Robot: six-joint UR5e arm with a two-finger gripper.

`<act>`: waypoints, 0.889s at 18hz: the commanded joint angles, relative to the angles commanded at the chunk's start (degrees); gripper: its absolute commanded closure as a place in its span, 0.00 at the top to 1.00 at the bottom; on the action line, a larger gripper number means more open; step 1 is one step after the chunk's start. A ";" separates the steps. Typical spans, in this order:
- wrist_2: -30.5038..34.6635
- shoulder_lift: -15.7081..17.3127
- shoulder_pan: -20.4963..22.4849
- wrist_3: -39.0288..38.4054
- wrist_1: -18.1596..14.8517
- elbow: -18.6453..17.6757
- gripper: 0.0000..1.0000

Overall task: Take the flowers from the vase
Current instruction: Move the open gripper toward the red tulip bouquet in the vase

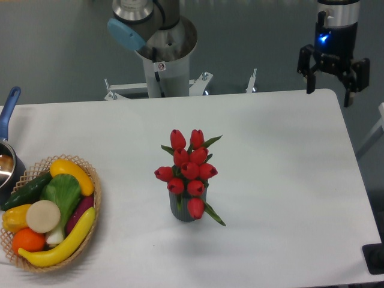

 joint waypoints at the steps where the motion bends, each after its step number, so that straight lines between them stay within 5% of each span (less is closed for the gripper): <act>1: 0.00 0.00 0.00 0.17 0.44 0.00 1.00; 16: -1.40 -0.61 -2.81 -10.28 2.20 -3.78 1.00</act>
